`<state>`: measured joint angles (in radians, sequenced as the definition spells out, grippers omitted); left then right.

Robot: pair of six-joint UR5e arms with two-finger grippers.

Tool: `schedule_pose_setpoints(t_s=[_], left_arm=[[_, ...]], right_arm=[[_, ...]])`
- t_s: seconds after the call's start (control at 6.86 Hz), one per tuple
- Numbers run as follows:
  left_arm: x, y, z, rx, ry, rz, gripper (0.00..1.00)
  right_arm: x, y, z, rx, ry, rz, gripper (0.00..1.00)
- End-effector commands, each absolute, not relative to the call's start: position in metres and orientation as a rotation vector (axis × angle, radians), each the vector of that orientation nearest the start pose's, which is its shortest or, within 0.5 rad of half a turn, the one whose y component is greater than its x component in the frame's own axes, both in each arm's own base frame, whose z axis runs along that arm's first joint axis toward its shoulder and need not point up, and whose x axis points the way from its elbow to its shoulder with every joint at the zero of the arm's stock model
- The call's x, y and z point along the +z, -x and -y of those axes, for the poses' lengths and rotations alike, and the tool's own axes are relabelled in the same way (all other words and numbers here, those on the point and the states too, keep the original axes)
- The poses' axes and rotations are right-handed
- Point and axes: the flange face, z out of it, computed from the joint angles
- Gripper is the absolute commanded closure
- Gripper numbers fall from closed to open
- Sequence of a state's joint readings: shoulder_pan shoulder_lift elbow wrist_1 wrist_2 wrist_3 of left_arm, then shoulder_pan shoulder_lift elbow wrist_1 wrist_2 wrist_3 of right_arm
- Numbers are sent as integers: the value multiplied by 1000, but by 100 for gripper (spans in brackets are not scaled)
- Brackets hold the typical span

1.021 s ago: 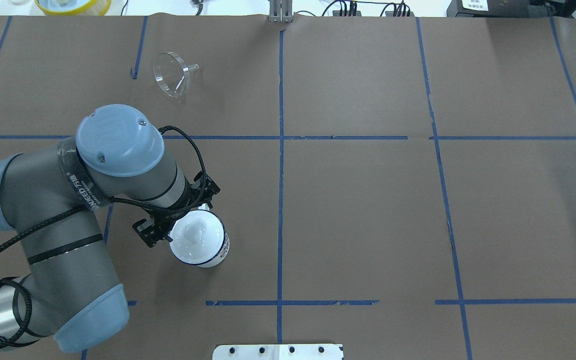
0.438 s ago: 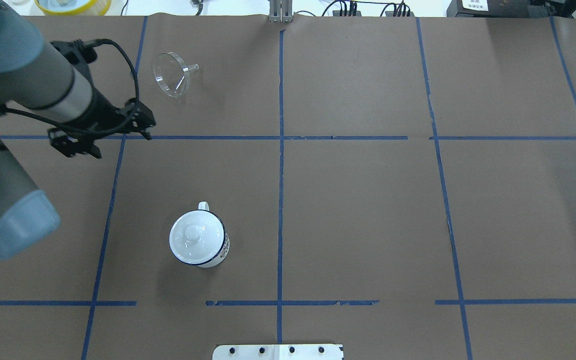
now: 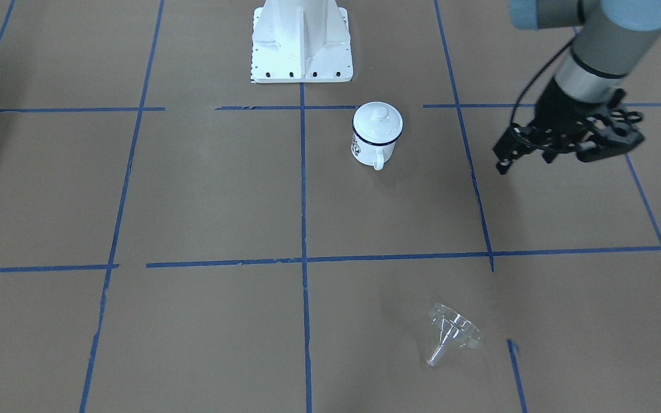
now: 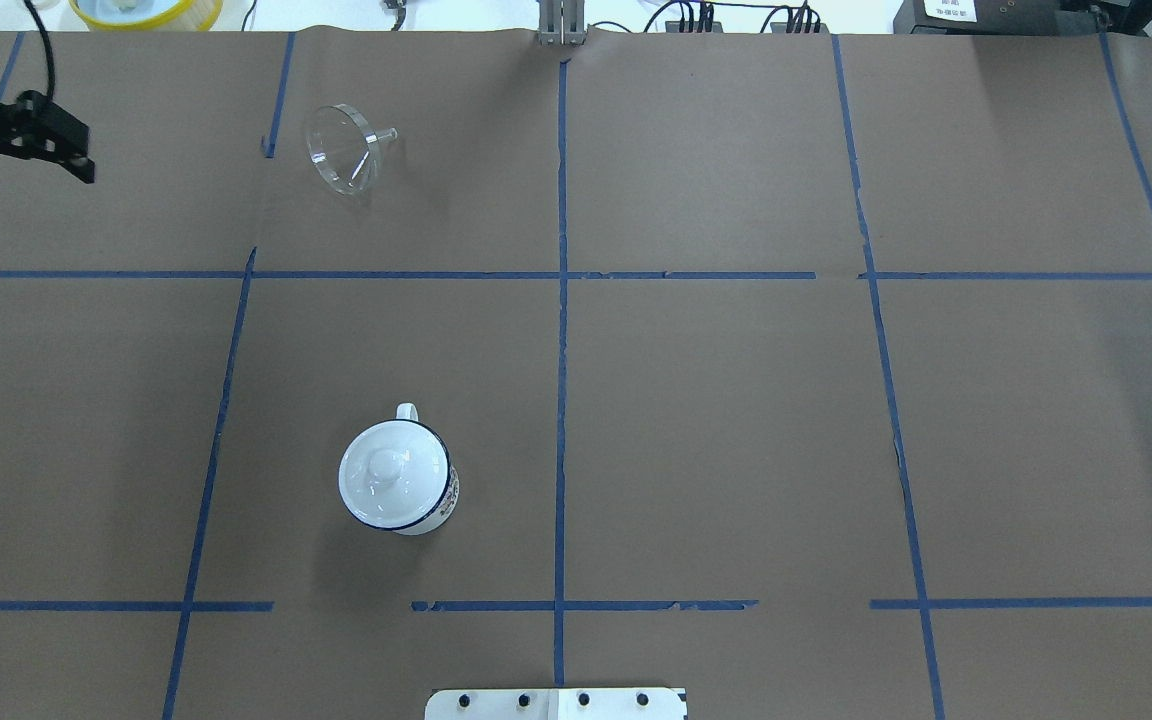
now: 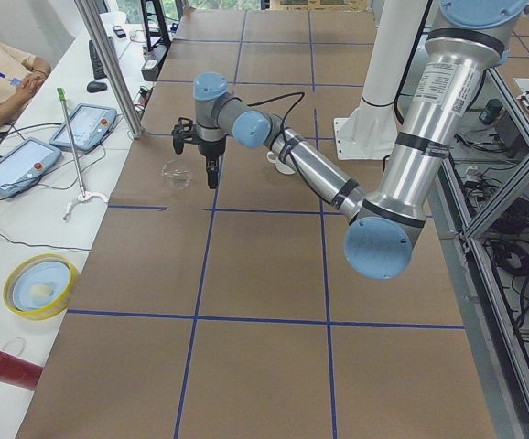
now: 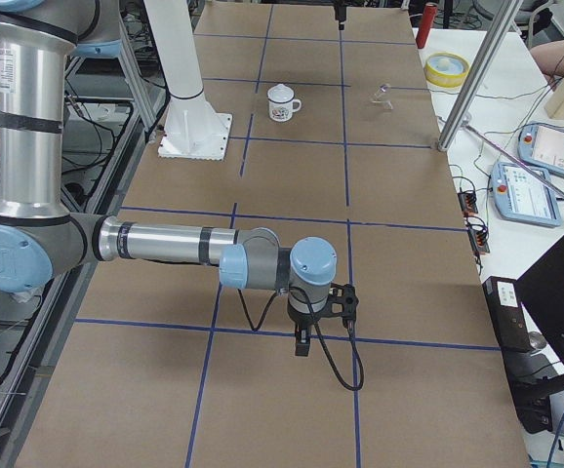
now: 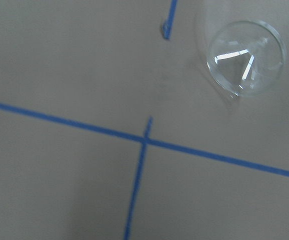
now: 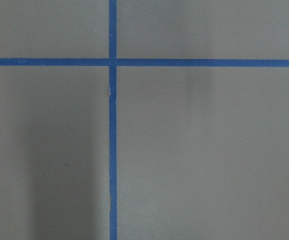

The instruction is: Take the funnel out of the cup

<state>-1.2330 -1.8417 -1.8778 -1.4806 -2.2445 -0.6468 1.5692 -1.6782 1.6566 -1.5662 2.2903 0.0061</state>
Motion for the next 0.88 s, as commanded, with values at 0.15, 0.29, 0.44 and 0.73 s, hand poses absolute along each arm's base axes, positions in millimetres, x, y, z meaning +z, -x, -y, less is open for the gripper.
schedule_pose_setpoints(t_s=[0.15,0.29,0.44,0.73], left_arm=[[563,75,541,147,-167,-688,0],[618,148,526,138,-167,-686,0],[622,155,518,129,-163,-686,0],[624,149,488,74,-151,-696,0]], right_arm=[[670,-67,445,10,19,719,0],[670,-67,445,10,19,719,0],[670,-67,445,10,19,719,0],[670,-67,445,10,19,719,0]])
